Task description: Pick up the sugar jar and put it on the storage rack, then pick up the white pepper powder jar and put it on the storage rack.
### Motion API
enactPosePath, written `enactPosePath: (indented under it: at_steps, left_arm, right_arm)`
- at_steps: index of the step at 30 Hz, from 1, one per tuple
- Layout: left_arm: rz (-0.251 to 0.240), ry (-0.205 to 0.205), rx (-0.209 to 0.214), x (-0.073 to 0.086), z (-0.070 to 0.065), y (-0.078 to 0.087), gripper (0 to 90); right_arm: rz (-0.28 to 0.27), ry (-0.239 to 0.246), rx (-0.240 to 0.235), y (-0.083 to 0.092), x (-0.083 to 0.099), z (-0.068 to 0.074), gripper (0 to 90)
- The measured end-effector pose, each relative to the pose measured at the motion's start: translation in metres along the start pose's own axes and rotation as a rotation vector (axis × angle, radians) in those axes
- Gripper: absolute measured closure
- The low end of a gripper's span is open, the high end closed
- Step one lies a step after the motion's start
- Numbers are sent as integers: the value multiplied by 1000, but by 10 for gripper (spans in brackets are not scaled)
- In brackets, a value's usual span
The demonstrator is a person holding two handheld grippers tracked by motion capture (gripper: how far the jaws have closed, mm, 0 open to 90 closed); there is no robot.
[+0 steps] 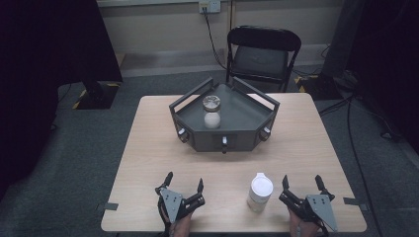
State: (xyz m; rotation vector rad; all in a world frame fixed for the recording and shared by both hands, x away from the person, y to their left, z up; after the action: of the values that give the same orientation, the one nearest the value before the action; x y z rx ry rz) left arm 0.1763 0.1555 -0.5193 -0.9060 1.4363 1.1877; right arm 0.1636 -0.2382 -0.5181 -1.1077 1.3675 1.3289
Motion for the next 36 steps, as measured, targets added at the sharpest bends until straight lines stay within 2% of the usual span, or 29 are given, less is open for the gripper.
enactPosePath:
  at_steps: [4,18,23,25,31,36]
  left_arm:
    - [-9,17,-34,1,-5,0,1]
    - [-9,22,-46,1,-6,0,1]
    - [-9,23,-48,1,-7,0,1]
    - [-9,23,-48,1,-7,0,1]
    - [-8,23,-47,1,-7,0,0]
    - [-8,23,-47,1,-7,0,0]
  right_arm:
    - [-1,0,0,0,0,0,7]
    - [1,-2,4,0,0,0,7]
    - [0,-2,-14,0,0,-2,0]
    - [21,-13,-28,-1,-4,-5,0]
    - [8,-30,-30,2,-8,-5,0]
    - [-29,-29,-35,12,-18,-5,0]
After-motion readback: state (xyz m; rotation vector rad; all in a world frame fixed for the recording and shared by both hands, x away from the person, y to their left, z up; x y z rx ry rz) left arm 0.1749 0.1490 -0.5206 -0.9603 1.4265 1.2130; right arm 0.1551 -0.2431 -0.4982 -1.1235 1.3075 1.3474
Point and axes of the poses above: each handheld gripper's, and its own axes: y roughly backward along the jaws, x roughly out of its underside, z roughly to its left, the point moved 3 cm from there along -y, roughly forward along the jaws, and after that the axes turned 13 degrees about z, right-handed, at the moved point
